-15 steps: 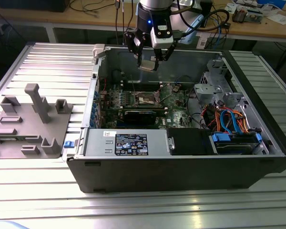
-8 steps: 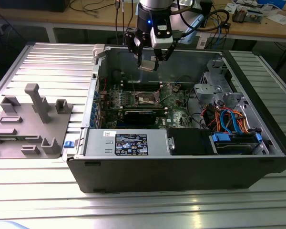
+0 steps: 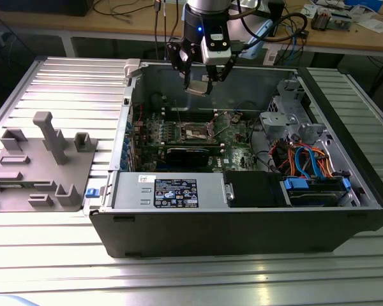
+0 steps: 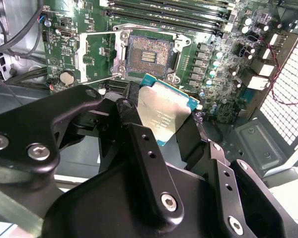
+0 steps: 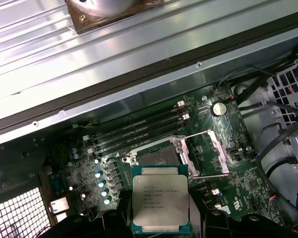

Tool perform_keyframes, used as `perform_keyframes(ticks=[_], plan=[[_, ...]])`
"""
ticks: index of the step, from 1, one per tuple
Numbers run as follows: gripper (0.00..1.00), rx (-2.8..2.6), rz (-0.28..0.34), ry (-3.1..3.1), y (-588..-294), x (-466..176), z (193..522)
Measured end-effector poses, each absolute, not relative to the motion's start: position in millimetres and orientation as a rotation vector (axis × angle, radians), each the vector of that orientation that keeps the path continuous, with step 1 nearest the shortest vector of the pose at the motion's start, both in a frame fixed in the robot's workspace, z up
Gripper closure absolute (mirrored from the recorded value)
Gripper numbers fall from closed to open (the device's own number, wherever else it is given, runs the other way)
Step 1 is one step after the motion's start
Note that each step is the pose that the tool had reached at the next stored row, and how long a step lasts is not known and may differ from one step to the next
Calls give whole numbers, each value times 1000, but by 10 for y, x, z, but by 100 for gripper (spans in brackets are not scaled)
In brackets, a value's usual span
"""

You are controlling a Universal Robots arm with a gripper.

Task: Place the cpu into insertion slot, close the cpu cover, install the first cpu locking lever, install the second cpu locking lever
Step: 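Place the cpu into insertion slot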

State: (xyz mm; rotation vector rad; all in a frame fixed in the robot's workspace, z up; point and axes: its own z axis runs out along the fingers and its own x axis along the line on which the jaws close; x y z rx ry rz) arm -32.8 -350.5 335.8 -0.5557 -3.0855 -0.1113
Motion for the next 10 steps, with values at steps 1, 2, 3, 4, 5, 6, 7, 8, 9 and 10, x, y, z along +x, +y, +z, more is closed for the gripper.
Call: perform_keyframes(ticks=[1, 2, 3, 4, 5, 6, 7, 8, 9, 10], plan=[[46, -557, -111, -3085, -3505, -328, 3358], [46, -559, -111, -3085, -3505, -328, 3358], [46, -560, -111, -3085, -3505, -328, 3358], [46, -561, -111, -3085, -3505, -328, 3358], [46, -562, -111, -3085, -3505, -328, 3358], [46, -563, -111, -3084, -3505, -328, 3358], [46, -564, -111, -3084, -3505, -328, 3358], [46, -565, -111, -3084, -3505, -328, 3358], [46, -566, -111, -3084, -3505, -328, 3358], [46, -568, -111, -3084, -3505, -328, 3358]])
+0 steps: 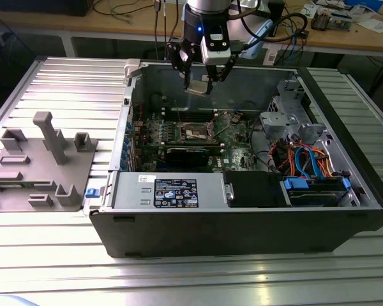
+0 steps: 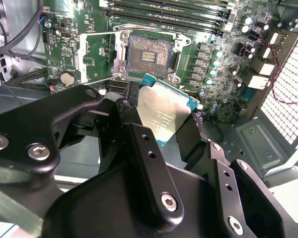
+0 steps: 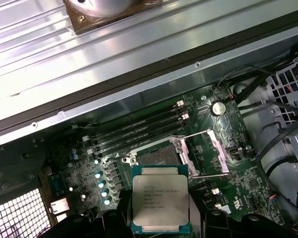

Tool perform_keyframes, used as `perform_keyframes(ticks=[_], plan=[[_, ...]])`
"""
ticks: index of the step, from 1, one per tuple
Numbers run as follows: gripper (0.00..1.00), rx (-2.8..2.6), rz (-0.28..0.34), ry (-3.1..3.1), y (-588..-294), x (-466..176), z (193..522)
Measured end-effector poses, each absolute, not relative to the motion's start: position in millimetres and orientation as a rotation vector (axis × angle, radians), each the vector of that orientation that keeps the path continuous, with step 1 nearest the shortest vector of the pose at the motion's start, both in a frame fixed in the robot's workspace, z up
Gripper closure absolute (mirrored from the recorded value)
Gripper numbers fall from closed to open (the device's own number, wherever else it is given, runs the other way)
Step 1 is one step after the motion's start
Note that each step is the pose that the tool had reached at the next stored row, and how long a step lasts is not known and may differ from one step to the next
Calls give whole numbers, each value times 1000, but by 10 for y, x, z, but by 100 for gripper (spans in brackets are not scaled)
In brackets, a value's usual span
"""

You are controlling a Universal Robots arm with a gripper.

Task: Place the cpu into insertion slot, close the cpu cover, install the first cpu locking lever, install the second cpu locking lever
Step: 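Place the cpu into insertion slot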

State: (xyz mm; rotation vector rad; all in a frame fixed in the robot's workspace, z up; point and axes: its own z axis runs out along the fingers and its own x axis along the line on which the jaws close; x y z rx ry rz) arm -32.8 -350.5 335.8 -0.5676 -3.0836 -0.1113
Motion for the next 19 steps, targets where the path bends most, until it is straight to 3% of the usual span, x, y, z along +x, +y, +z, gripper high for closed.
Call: perform_keyframes(ticks=[19], plan=[[46, -593, -111, -3079, -3505, -328, 3358]])
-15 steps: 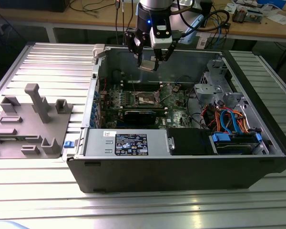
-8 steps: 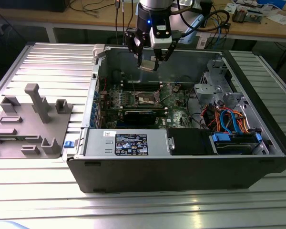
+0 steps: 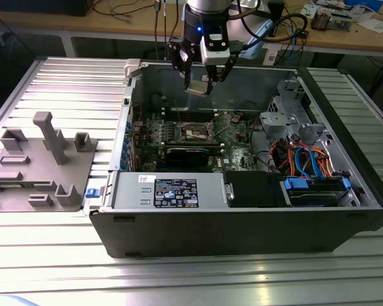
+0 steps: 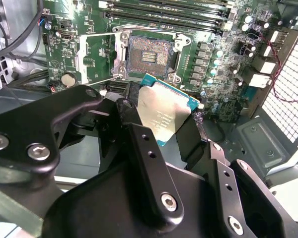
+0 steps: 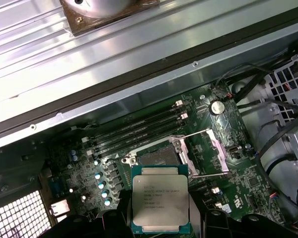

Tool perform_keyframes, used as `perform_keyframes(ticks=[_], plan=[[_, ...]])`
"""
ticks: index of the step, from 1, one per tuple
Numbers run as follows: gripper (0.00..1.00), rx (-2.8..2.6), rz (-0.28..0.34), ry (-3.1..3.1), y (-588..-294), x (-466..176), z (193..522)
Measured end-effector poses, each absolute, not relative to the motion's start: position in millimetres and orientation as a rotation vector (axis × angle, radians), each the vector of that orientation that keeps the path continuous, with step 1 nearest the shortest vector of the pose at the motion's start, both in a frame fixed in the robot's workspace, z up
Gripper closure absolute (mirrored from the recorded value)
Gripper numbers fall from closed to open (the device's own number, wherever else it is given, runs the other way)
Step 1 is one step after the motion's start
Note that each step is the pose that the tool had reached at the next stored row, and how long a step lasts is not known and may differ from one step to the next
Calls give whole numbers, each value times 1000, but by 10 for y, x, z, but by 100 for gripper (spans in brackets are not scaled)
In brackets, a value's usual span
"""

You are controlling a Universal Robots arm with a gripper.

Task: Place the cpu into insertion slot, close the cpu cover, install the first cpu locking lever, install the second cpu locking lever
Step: 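Place the cpu into insertion slot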

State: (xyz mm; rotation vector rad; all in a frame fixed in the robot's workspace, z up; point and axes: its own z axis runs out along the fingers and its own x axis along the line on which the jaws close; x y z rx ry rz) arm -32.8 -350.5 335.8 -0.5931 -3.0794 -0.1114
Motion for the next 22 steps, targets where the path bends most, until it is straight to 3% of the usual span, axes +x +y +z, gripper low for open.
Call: perform_keyframes(ticks=[22], plan=[[46, -622, -112, -3074, -3505, -328, 3358]])
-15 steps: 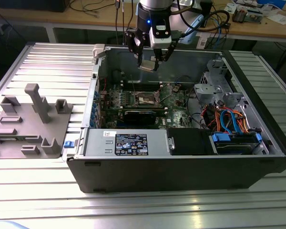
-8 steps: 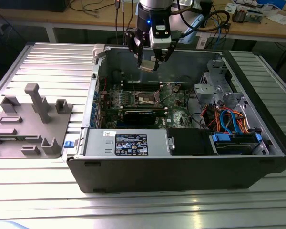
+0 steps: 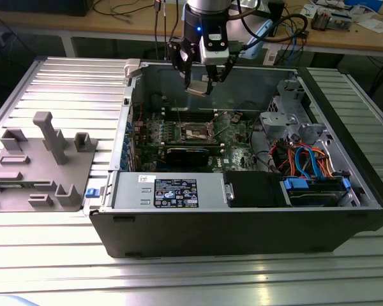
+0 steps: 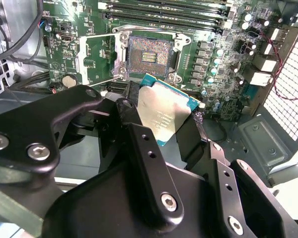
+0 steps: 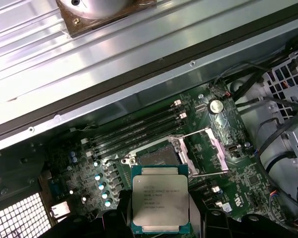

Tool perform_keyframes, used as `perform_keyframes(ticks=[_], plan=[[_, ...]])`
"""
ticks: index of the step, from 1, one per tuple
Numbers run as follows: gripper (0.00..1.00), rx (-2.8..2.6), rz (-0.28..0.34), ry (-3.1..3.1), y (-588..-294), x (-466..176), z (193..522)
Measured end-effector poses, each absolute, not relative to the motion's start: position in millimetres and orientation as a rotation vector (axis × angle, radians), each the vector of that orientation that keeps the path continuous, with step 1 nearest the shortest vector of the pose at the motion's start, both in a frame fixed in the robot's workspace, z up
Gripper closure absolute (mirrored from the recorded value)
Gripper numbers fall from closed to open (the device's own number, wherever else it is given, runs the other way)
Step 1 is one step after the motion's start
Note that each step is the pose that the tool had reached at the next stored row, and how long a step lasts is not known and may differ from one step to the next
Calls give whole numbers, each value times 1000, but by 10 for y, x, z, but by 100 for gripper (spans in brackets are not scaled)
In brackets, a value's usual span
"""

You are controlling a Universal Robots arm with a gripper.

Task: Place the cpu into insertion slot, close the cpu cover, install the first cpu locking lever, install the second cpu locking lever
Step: 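Place the cpu into insertion slot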

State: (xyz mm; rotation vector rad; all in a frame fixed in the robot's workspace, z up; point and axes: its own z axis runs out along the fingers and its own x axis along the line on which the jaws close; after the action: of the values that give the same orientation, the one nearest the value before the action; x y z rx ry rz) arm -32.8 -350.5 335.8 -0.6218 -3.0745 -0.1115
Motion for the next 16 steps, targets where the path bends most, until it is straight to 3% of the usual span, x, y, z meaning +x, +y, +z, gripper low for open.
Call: perform_keyframes(ticks=[16], plan=[[46, -646, -112, -3070, -3505, -328, 3358]])
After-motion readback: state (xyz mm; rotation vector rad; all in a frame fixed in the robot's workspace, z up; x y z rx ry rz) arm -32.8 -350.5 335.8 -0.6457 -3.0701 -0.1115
